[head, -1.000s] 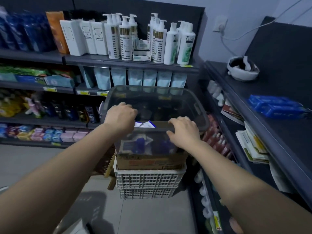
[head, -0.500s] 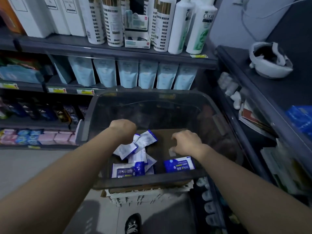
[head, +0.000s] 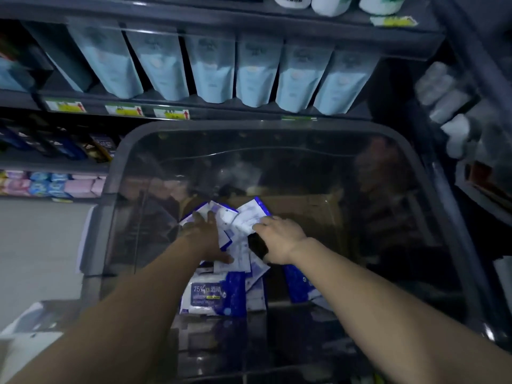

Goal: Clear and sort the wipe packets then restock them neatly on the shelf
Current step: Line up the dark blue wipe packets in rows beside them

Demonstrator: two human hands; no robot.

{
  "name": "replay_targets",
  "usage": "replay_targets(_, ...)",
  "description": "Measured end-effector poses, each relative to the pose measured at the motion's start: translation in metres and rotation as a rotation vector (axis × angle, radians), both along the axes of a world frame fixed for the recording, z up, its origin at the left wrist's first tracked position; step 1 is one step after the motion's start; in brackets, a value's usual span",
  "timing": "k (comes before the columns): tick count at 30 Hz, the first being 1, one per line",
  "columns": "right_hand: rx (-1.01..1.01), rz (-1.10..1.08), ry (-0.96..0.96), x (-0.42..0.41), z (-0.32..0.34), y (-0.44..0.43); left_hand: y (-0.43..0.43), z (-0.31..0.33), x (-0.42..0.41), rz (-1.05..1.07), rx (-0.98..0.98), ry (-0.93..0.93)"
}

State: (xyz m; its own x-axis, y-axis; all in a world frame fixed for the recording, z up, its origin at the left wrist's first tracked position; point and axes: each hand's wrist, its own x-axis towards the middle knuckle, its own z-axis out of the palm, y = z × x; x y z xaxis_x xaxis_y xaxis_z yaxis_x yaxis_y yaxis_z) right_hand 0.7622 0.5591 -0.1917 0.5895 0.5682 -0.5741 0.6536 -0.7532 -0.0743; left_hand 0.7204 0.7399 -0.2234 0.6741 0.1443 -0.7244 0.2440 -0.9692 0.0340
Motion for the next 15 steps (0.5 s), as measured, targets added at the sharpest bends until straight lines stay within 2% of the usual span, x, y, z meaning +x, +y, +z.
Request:
replay_targets(10, 0.185, 0.301, -0.231, -0.004, -0.068, 0.036, -0.003, -0.017, -0.003, -0.063, 0.176, -0.209)
replay_targets(13, 0.267, 0.313, -0.241, 0.004, -0.056, 0.042, 0.005, -0.007, 0.003, 0.148, 0.039, -0.336)
replay_targets(15, 0.229, 0.351, -0.104, 0.01, -0.053, 0.038, 0.013, 0.003, 0.012, 0.354, -0.138, -0.354)
